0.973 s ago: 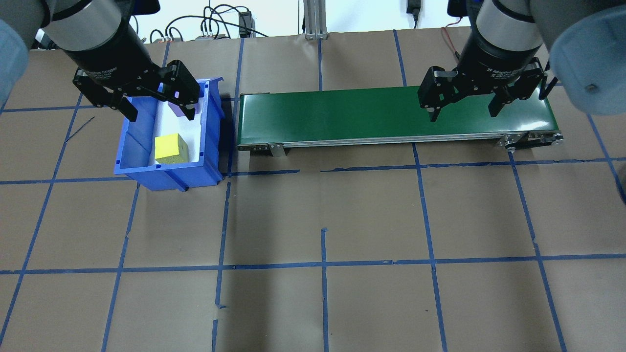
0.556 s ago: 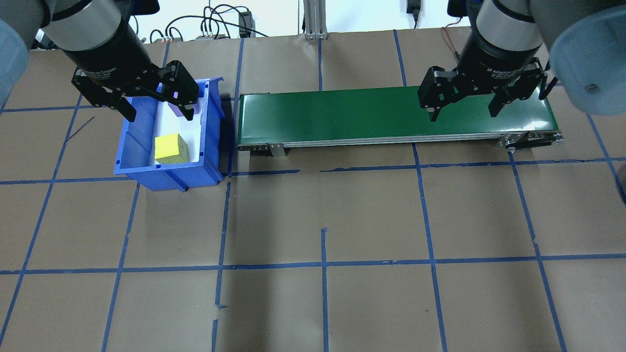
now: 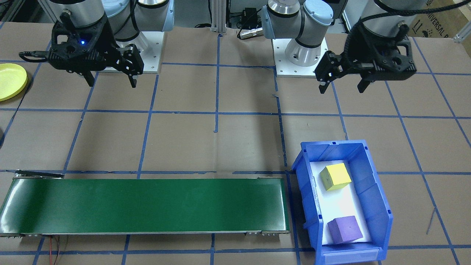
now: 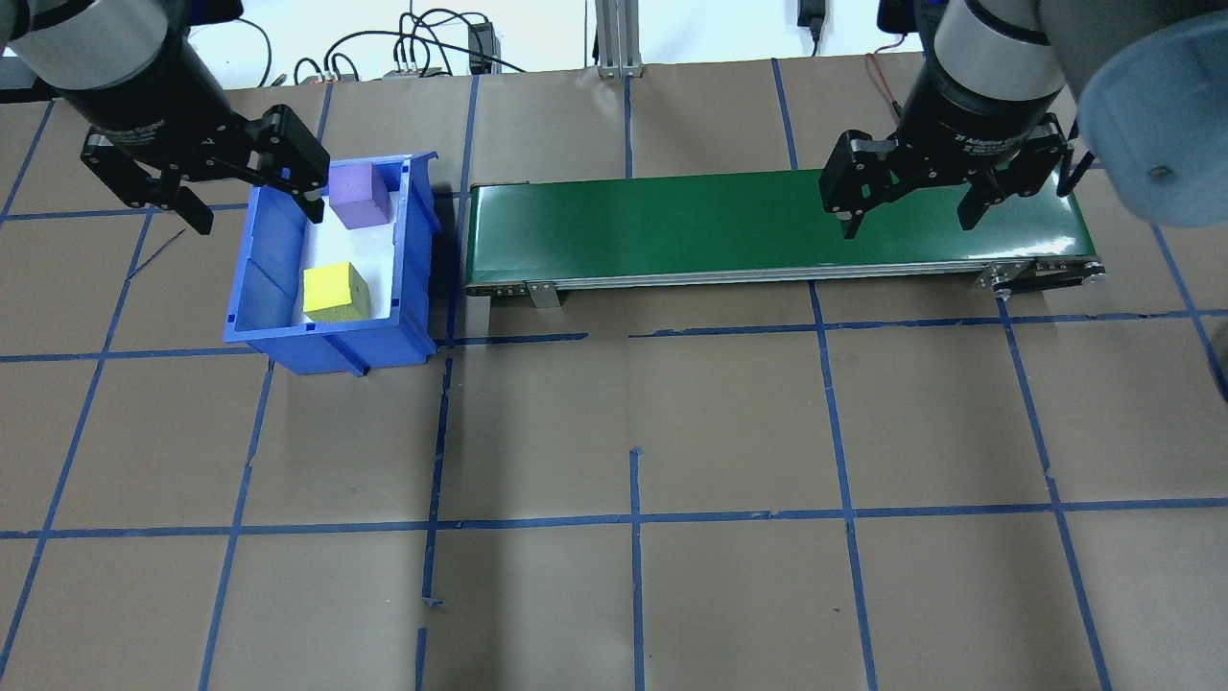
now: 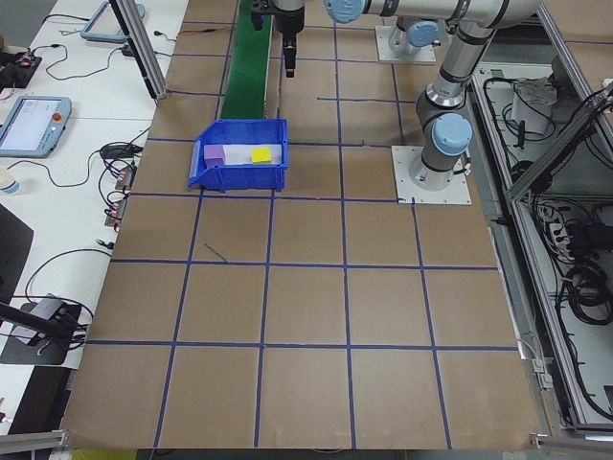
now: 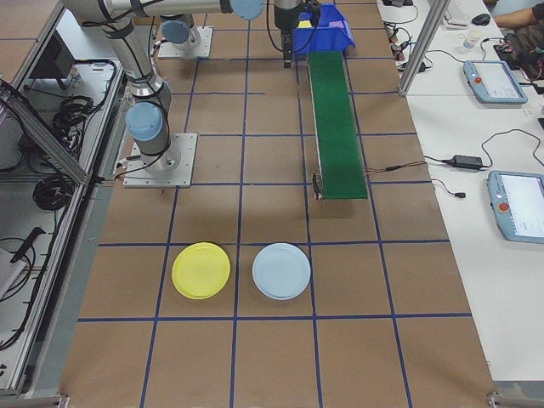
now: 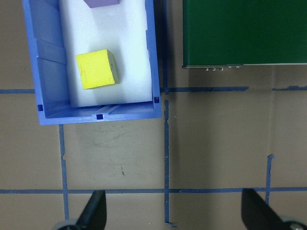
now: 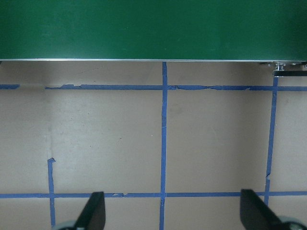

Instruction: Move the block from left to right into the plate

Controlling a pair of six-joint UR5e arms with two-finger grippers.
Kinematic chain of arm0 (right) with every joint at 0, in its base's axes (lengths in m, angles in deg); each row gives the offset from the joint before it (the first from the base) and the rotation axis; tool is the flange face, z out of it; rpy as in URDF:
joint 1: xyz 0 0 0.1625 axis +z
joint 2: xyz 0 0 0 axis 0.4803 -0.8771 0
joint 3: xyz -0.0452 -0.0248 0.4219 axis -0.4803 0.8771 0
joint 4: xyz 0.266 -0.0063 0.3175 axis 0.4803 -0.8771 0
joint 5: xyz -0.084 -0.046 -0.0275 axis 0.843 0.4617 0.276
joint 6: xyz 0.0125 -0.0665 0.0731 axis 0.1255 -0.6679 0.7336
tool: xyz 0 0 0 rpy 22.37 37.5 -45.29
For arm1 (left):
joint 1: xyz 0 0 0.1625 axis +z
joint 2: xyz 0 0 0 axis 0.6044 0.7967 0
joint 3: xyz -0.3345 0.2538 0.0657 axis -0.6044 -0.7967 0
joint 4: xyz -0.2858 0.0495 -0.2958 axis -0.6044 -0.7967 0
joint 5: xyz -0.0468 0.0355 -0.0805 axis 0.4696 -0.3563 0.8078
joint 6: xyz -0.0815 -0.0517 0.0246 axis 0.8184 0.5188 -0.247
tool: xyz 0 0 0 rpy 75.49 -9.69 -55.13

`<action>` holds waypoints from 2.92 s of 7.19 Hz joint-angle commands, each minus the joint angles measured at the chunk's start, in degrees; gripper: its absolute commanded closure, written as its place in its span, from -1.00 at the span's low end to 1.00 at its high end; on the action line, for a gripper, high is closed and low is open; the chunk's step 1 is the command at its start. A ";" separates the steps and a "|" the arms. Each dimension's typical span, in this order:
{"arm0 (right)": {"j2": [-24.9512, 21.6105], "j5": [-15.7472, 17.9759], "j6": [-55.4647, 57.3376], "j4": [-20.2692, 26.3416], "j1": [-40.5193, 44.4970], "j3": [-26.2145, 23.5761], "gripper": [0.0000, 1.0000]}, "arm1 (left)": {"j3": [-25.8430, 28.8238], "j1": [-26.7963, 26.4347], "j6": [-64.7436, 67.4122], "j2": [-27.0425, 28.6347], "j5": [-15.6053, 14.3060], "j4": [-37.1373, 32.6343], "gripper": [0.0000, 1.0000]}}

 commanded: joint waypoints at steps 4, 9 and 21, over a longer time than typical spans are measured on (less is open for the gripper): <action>0.00 0.00 0.07 0.00 -0.06 0.00 -1.00 | 3.34 2.62 -10.24 20.45 0.02 22.90 -1.00; 0.00 0.00 -0.02 0.00 -0.06 0.00 -1.00 | 9.50 2.80 -10.17 34.70 0.63 31.78 -1.00; 0.00 0.00 0.07 0.00 -0.06 0.00 -1.00 | 8.37 2.71 -10.08 31.42 0.37 29.39 0.27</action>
